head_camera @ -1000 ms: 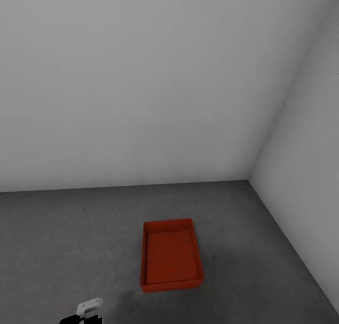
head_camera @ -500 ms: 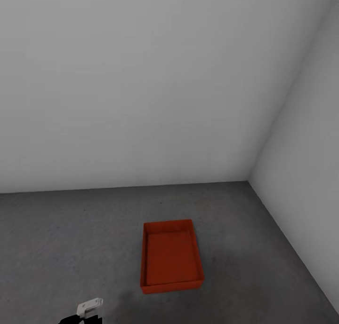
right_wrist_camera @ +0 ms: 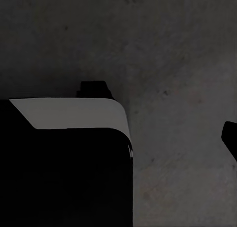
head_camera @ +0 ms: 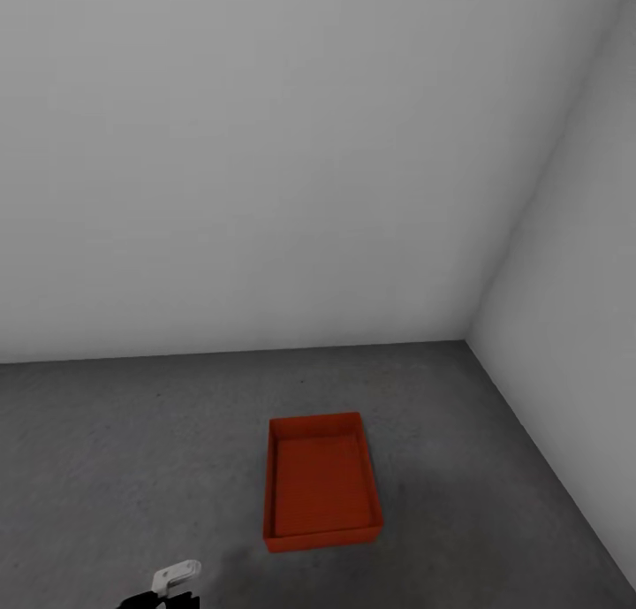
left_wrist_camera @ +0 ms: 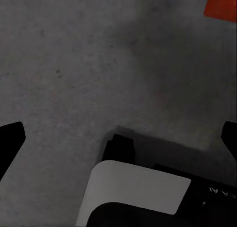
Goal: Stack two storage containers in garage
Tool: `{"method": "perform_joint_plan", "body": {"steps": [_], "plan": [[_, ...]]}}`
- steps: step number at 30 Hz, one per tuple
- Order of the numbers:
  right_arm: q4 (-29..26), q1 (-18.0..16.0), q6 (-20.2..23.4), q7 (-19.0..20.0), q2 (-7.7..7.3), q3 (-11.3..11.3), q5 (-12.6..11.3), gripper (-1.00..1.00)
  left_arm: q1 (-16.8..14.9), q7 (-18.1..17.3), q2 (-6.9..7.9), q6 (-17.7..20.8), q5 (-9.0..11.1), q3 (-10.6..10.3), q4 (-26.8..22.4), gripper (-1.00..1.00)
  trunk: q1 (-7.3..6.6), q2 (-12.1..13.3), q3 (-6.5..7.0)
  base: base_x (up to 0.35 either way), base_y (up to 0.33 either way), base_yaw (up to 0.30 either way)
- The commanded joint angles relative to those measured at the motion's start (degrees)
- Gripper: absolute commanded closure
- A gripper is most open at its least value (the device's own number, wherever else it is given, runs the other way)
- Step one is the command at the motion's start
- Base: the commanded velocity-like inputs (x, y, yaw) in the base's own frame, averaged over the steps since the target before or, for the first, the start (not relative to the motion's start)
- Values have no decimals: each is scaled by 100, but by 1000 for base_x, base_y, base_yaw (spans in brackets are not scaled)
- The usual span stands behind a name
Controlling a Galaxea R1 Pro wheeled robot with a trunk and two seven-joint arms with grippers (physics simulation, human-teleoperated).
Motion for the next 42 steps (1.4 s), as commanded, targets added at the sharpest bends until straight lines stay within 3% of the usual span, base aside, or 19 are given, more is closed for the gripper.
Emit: {"method": "perform_joint_plan", "body": {"steps": [1, 6, 9, 42], "plan": [[15, -6, -24, -2, 8, 48, -56, -100, -4, 13, -38, 8, 24, 3, -2, -100, 0, -3, -4, 0, 0, 0], [15, -6, -21, -2, 11, 46, -56, -100, 97, 14, -90, 73, 29, 3, 2, -100, 0, -3, -4, 0, 0, 0], [15, -6, -44, -3, 3, 46, -72, -100, 547, 19, -95, 46, 27, 3, 2, -100, 0, -3, -4, 0, 0, -68], [19, 2, -49, -2, -6, 46, -115, -100, 602, 19, -102, 6, -1, -1, -6, -100, 0, -3, -4, 0, 0, -247]]}}
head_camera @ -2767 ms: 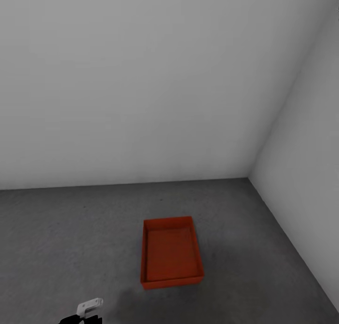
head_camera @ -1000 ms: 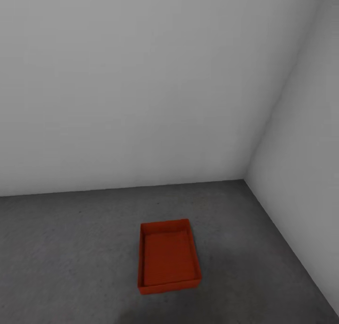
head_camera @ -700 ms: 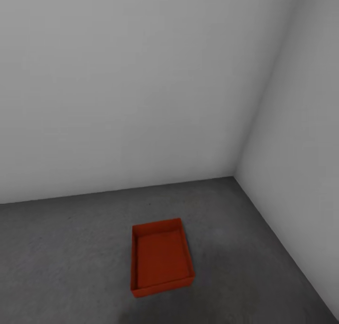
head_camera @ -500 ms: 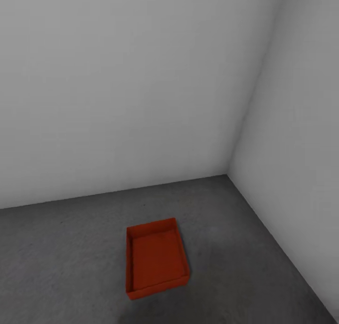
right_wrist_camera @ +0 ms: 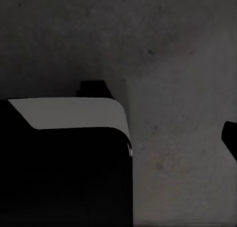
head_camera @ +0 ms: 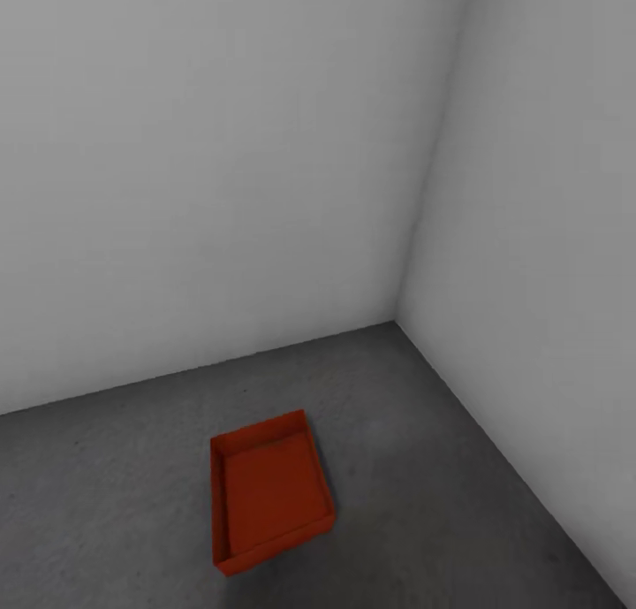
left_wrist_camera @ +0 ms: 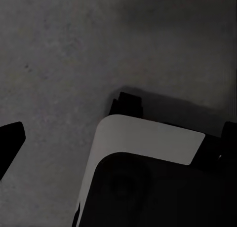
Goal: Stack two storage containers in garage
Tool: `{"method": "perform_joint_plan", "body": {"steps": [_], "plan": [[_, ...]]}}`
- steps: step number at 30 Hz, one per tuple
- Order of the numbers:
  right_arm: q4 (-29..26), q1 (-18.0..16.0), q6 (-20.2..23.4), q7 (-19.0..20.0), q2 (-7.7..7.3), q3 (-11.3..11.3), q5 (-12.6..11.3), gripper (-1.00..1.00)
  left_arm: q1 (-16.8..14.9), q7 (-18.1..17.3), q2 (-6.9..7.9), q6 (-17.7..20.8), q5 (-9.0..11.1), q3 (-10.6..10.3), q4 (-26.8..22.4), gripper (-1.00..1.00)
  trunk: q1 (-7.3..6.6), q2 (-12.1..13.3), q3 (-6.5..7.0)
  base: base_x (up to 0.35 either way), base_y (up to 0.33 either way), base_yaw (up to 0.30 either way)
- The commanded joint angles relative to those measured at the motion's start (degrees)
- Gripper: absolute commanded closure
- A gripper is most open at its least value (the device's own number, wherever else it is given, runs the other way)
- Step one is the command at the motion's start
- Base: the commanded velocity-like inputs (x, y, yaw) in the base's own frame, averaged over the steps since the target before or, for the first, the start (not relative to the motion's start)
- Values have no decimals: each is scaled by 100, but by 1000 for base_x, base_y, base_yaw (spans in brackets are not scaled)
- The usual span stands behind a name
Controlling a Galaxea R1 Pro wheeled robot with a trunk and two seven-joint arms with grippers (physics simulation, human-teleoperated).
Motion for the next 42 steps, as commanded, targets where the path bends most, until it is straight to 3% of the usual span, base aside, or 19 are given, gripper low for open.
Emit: {"method": "perform_joint_plan", "body": {"steps": [1, 13, 42], "plan": [[18, 7, -33, -3, 6, 47, -57, -100, -2, 9, 1, 18, 26, 2, -1, -100, 0, -3, -4, 0, 0, -251], [18, 105, -52, -4, 14, 47, -54, -100, -2, 8, 2, 18, 17, 4, -2, -100, 0, -3, 19, 0, 0, -219], [18, 239, -27, -12, 70, 47, -47, -100, -2, 10, 2, 18, 18, 5, -2, -100, 0, -3, 217, 0, 0, -7]]}}
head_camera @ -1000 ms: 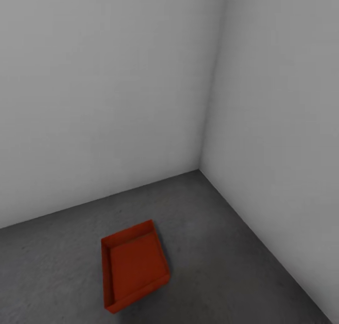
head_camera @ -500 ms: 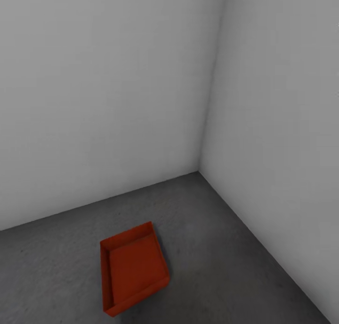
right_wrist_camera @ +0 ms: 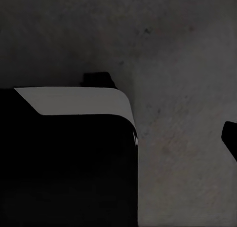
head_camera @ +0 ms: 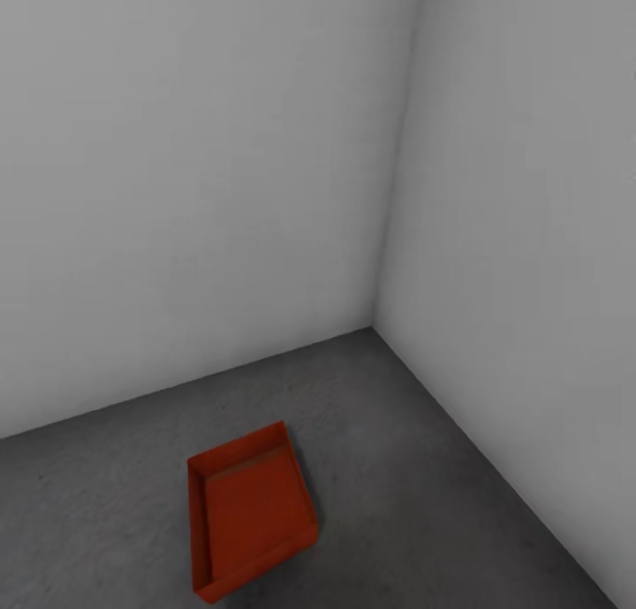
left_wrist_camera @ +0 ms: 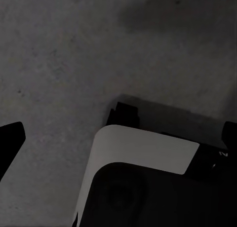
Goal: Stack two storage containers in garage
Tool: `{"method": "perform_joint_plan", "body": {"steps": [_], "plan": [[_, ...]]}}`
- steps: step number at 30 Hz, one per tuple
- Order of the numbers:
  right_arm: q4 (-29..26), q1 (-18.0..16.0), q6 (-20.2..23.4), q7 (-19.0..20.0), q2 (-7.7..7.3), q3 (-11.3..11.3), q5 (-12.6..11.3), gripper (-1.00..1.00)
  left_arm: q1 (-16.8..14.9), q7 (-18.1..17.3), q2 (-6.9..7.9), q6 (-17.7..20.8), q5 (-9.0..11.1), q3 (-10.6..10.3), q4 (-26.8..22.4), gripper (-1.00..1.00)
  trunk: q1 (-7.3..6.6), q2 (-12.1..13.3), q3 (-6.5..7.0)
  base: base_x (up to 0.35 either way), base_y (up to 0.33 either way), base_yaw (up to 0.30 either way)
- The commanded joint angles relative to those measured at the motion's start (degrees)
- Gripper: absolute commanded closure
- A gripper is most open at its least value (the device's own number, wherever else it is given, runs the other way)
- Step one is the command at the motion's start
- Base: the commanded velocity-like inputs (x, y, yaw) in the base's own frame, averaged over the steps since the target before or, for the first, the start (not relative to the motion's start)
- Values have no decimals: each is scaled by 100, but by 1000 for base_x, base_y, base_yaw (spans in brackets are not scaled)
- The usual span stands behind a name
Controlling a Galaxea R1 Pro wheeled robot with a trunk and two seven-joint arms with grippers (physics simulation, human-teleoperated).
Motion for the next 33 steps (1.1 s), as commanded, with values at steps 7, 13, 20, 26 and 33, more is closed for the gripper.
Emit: {"method": "perform_joint_plan", "body": {"steps": [7, 13, 20, 26, 33], "plan": [[17, -5, -4, -3, -93, 46, -67, -100, -3, 14, 0, 20, 30, 1, -1, -100, 0, -3, -1, 0, 0, 0], [17, -5, -30, -2, -139, 47, -58, -100, -3, 14, 0, 20, 30, 0, -1, -100, 0, -3, 0, 0, 0, 0], [17, -5, -12, -1, -132, 47, -48, -100, -3, 14, 0, 20, 30, 2, -1, -100, 0, -3, 0, 0, 0, 0], [17, -5, 2, -7, -153, 47, -53, -100, -3, 14, 0, 20, 30, 2, -1, -100, 0, -3, 0, 0, 0, 0], [17, -5, -5, -8, -156, 47, -51, -100, -3, 12, 0, 20, 30, 0, -1, -100, 0, -3, 0, 0, 0, 0]]}}
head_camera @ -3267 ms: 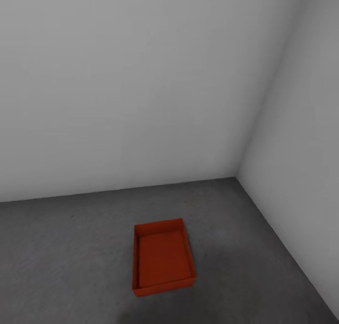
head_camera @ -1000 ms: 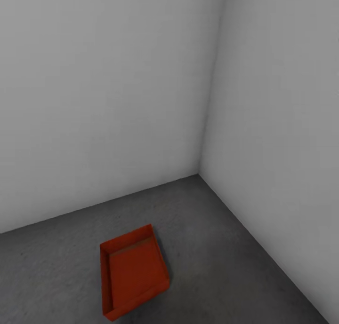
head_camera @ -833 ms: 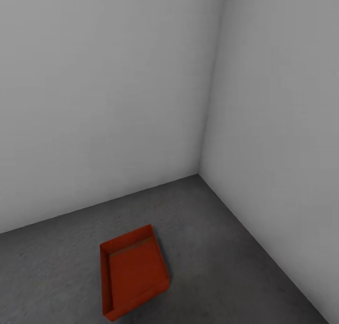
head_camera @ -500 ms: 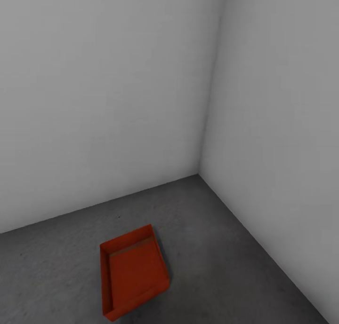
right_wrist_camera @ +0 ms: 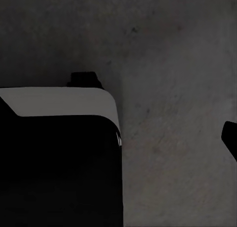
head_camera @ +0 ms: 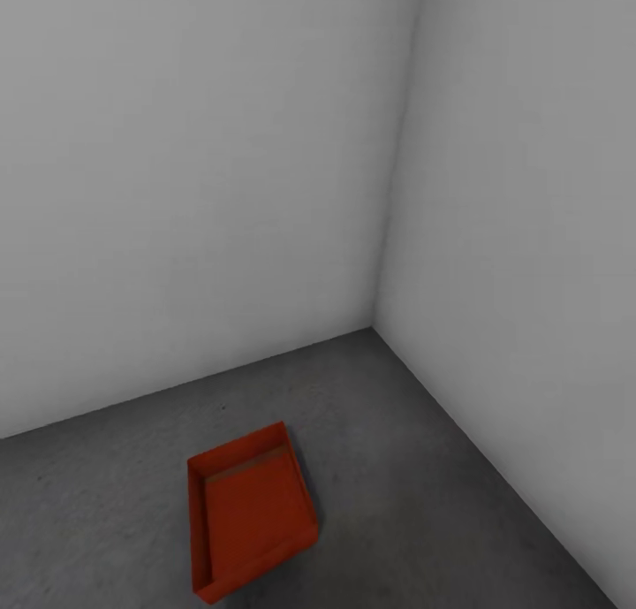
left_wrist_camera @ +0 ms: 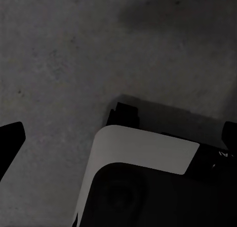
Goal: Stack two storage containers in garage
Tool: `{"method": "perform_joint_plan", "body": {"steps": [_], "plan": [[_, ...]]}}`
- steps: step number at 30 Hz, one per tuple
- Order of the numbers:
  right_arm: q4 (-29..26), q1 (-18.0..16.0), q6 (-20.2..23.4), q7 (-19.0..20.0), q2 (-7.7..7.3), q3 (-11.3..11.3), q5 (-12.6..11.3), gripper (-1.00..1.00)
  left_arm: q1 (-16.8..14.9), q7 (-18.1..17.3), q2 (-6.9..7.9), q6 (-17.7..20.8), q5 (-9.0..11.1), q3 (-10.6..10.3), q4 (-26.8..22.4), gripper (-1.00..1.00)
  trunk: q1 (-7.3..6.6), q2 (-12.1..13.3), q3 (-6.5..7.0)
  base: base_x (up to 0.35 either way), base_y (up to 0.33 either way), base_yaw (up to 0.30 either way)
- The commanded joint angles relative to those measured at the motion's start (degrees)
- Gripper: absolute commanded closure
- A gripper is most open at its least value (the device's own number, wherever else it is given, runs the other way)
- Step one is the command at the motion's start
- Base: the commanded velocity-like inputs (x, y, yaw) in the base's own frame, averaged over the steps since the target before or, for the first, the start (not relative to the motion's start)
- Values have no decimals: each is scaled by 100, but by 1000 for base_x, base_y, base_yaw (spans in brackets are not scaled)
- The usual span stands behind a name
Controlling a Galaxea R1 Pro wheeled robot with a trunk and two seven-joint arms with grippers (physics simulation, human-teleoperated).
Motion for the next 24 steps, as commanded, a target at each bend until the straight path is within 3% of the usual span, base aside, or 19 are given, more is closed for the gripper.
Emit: {"method": "perform_joint_plan", "body": {"steps": [1, 12, 24], "plan": [[17, -6, -32, -2, 5, 47, -48, -100, -3, 13, 0, 20, 31, 4, -1, -100, 0, -3, -5, 0, 0, 0], [17, -6, -86, -2, 37, 48, -31, -100, -3, 10, 0, 20, 31, 5, -1, -100, 0, -3, -2, 0, 0, 4], [17, -6, -69, 6, 58, 49, -31, -100, -3, 11, 0, 20, 31, 5, -1, -100, 0, -3, 89, 0, 0, 81]]}}
